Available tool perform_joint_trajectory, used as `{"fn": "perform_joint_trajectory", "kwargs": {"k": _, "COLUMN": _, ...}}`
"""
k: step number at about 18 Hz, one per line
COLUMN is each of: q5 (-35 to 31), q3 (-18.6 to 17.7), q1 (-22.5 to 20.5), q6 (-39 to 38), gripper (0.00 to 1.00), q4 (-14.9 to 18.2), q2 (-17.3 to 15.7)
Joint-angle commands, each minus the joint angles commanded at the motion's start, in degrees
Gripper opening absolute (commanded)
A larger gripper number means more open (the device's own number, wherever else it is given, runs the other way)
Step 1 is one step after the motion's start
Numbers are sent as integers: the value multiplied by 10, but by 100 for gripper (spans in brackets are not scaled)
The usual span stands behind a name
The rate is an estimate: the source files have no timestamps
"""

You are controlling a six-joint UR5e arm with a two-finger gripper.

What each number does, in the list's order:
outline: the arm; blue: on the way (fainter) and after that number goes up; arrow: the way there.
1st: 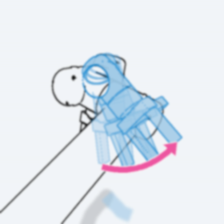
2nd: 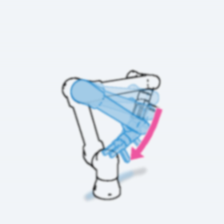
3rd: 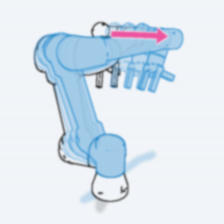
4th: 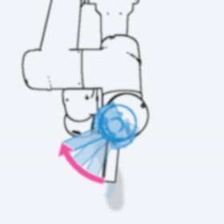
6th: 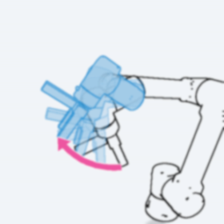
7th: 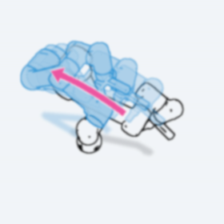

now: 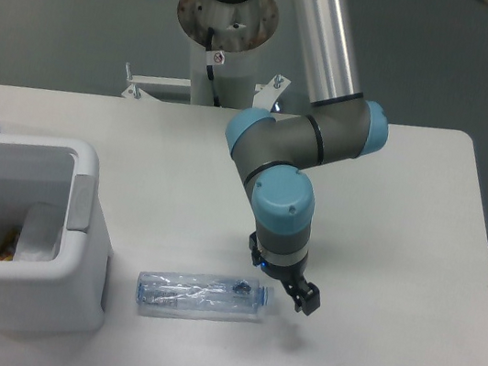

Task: Place the trash in the trash can
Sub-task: 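Lower the gripper around the bottle neck and close on it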

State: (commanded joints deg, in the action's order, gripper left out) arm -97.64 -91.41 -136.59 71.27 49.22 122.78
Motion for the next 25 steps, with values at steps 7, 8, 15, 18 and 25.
{"fn": "perform_joint_trajectory", "kwargs": {"k": 7, "q5": 0, "q3": -16, "q1": 8, "q6": 109, "gripper": 97, "q4": 1, "q2": -11}}
{"fn": "perform_joint_trajectory", "kwargs": {"k": 8, "q5": 1, "q3": -17, "q1": 8, "q6": 126, "gripper": 97, "q4": 2, "q2": -10}}
{"fn": "perform_joint_trajectory", "kwargs": {"k": 15, "q5": 9, "q3": 2, "q1": 2, "q6": 152, "gripper": 97, "q4": 4, "q2": 11}}
{"fn": "perform_joint_trajectory", "kwargs": {"k": 18, "q5": 16, "q3": 4, "q1": -2, "q6": 150, "gripper": 97, "q4": 4, "q2": 15}}
{"fn": "perform_joint_trajectory", "kwargs": {"k": 25, "q5": 19, "q3": 6, "q1": -2, "q6": 135, "gripper": 79, "q4": 4, "q2": 19}}
